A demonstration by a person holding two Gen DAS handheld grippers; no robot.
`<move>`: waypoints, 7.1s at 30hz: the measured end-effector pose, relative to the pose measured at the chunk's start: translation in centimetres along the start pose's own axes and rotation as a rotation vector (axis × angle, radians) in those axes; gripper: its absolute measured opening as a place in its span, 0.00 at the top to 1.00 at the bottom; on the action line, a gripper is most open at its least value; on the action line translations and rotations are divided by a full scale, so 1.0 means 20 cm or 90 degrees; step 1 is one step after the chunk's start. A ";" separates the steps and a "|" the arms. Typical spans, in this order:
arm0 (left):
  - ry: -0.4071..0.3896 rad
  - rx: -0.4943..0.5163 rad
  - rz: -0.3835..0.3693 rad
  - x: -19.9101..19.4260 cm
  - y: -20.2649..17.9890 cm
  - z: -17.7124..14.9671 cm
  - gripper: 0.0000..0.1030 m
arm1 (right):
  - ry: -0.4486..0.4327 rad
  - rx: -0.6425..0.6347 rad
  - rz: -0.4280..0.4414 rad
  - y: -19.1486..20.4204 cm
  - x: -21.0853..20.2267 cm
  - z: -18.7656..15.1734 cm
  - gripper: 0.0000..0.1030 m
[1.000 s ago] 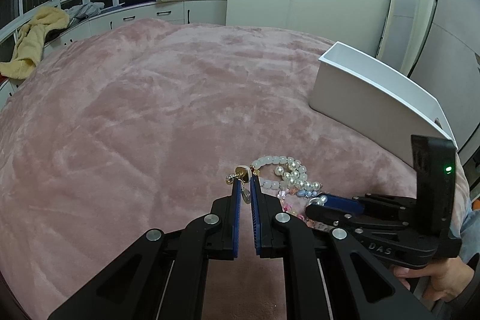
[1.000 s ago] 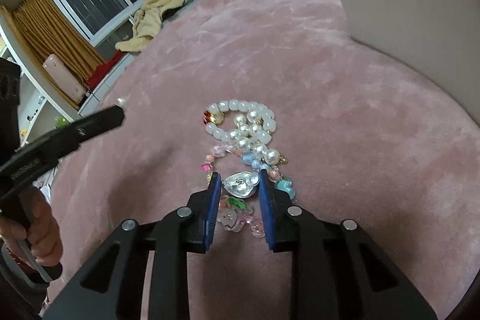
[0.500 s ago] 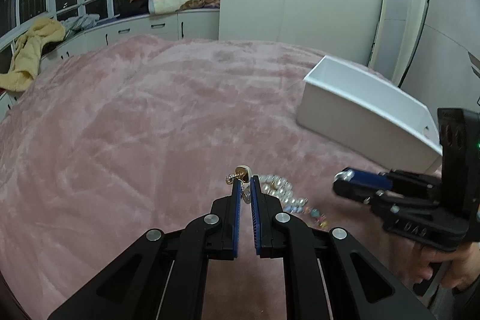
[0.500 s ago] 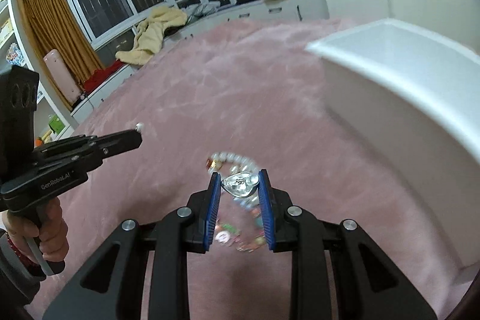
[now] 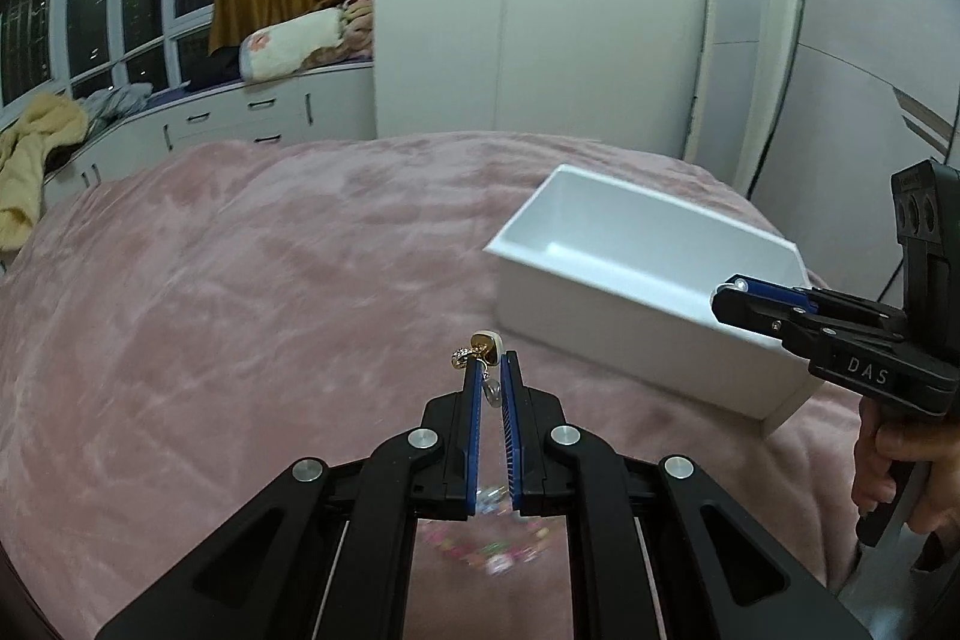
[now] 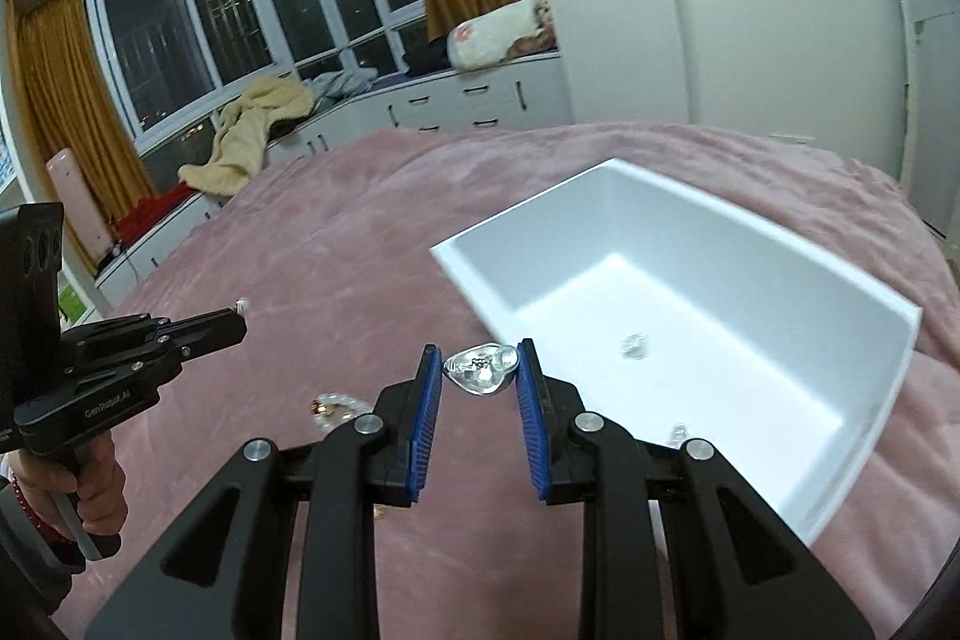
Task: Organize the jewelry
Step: 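Carry both items into the white box and open the left tool to drop the earring, then open the right tool to drop the silver heart charm into the box, then withdraw both open tools from the box toward the bracelets, then grasp the pearl bracelet with the left tool while the right tool grasps the bead bracelet, then lift both bracelets and carry them over the white box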
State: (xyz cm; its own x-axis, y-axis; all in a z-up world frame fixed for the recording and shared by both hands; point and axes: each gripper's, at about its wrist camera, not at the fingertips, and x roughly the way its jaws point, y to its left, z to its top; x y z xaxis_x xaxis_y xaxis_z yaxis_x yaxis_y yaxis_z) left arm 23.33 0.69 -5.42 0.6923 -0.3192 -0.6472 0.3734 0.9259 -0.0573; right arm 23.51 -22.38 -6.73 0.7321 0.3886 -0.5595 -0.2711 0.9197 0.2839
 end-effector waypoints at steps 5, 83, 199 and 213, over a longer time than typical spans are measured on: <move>-0.002 0.023 -0.020 0.06 -0.16 0.07 0.88 | -0.017 0.001 -0.035 -0.13 -0.07 0.02 0.75; 0.003 -0.004 0.048 0.09 -0.02 0.01 0.12 | -0.132 -0.021 -0.115 -0.22 -0.34 -0.12 0.05; 0.036 0.039 0.056 0.01 0.23 -0.05 0.86 | -0.039 -0.038 0.161 0.22 -0.02 -0.16 0.87; 0.006 0.065 0.022 0.00 0.04 0.12 0.86 | -0.081 -0.021 0.144 0.11 -0.14 -0.02 0.87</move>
State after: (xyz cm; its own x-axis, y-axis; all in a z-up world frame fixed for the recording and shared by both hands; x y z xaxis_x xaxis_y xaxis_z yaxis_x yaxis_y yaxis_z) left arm 25.15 0.98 -3.62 0.6998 -0.2857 -0.6548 0.4112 0.9106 0.0422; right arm 20.70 -21.44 -4.90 0.7226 0.5762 -0.3818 -0.4557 0.8124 0.3637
